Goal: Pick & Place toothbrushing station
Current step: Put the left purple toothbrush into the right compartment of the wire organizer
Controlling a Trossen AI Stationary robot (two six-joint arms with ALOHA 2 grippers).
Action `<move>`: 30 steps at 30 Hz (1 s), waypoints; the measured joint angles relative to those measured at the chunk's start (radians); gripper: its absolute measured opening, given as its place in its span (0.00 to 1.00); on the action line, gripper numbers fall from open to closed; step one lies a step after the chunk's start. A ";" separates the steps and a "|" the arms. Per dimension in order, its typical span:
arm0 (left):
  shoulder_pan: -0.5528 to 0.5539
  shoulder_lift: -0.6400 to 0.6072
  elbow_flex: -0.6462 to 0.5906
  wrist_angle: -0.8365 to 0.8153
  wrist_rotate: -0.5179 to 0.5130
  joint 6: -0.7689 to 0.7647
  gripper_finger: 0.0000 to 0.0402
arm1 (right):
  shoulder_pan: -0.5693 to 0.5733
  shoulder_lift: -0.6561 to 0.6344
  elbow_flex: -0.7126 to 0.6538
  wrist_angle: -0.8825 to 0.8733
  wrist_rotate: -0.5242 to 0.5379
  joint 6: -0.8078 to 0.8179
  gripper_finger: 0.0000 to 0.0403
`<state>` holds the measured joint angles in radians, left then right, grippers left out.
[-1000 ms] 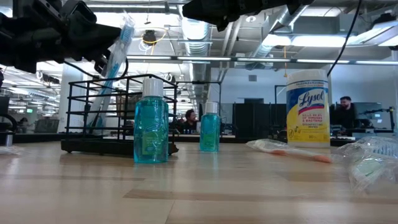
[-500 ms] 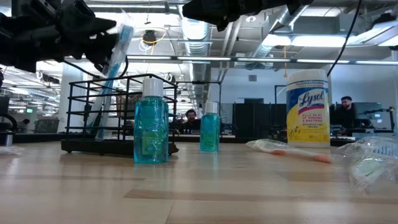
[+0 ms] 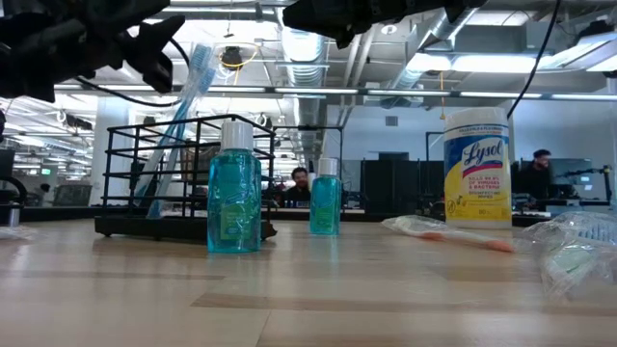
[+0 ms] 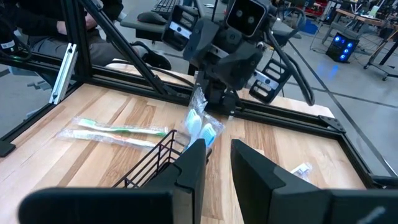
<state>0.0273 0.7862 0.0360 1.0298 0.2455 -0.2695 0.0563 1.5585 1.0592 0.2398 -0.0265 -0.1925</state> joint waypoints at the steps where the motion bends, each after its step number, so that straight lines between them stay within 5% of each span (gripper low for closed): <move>1: 0.000 -0.008 0.000 -0.002 0.000 0.000 0.25 | 0.000 0.000 0.000 0.000 0.000 0.000 0.17; 16: 0.161 -0.087 0.032 -0.210 -0.124 0.006 0.23 | 0.000 0.000 0.000 -0.002 0.000 0.001 0.17; 30: 0.445 -0.083 0.288 -0.869 -0.163 0.141 0.23 | -0.006 0.000 0.000 -0.026 0.000 0.001 0.17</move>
<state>0.4721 0.7032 0.3236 0.1606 0.0826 -0.1287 0.0502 1.5585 1.0592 0.2138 -0.0265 -0.1917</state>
